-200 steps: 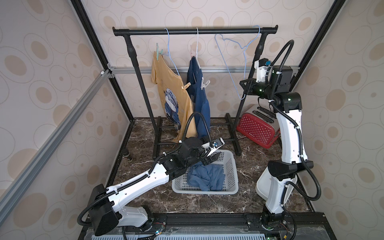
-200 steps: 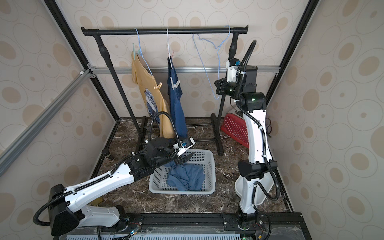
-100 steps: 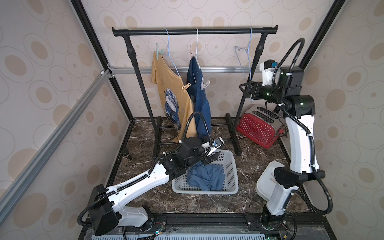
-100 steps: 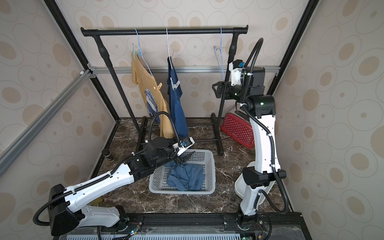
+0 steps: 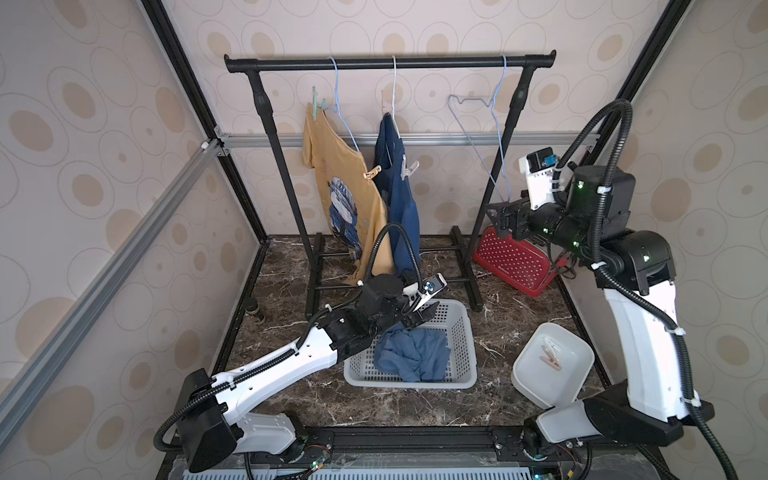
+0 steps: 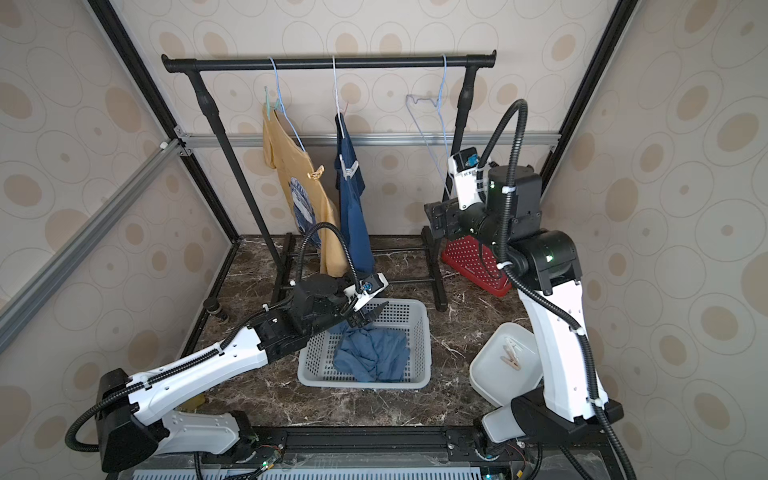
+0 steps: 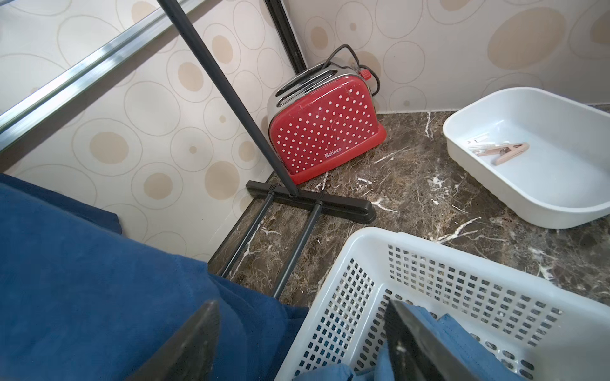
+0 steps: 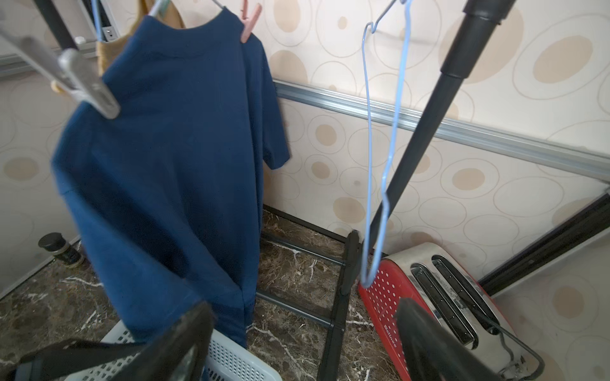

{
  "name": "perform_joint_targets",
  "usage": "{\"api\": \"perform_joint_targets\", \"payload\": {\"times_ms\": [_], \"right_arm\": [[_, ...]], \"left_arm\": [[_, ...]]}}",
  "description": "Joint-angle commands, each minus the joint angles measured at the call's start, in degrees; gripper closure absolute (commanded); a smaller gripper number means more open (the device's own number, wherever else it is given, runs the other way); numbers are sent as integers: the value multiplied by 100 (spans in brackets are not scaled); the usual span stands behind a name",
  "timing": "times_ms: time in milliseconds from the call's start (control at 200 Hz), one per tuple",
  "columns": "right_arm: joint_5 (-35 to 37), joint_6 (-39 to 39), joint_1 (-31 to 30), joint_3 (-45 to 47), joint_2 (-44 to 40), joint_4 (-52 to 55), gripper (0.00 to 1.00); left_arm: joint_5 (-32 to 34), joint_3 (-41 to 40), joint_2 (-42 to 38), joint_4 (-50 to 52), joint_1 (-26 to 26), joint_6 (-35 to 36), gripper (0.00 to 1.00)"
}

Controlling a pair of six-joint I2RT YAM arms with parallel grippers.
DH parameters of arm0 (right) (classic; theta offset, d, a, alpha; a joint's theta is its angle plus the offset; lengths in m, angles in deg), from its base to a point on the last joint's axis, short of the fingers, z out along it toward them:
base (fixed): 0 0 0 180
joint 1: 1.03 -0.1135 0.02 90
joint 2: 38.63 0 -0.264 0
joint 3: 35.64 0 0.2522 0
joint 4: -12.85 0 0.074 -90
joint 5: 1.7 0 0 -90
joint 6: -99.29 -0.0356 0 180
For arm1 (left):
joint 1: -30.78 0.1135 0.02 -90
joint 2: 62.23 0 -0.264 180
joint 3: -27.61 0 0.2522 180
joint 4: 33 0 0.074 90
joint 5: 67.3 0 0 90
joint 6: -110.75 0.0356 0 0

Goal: Remove the clothespins securing t-shirts to the hanger
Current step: Place the hanger on the clothes rail, then pick up the hanger from the clothes rail.

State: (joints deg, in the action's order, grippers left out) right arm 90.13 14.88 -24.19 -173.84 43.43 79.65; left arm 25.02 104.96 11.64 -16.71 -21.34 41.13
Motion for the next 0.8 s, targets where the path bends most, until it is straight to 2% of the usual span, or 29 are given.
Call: {"api": "perform_joint_targets", "payload": {"times_ms": [0, 165, 326, 566, 796], "right_arm": [[839, 590, -490, 381, -369, -564, 11], [741, 619, -1168, 571, -398, -1048, 14], [545, 461, -1679, 702, -16, -1520, 17], [11, -40, -1832, 361, 753, -2038, 20], [-182, -255, -1947, -132, 1370, -2244, 22]], "left_arm": [[84, -151, -292, -135, 14, -43, 21], [252, -548, -617, -340, 19, -117, 20], [432, -812, -902, -376, 13, -204, 19], [670, -1141, -1329, -316, 26, -263, 19], [856, -1432, -1650, -306, 33, -329, 18]]}}
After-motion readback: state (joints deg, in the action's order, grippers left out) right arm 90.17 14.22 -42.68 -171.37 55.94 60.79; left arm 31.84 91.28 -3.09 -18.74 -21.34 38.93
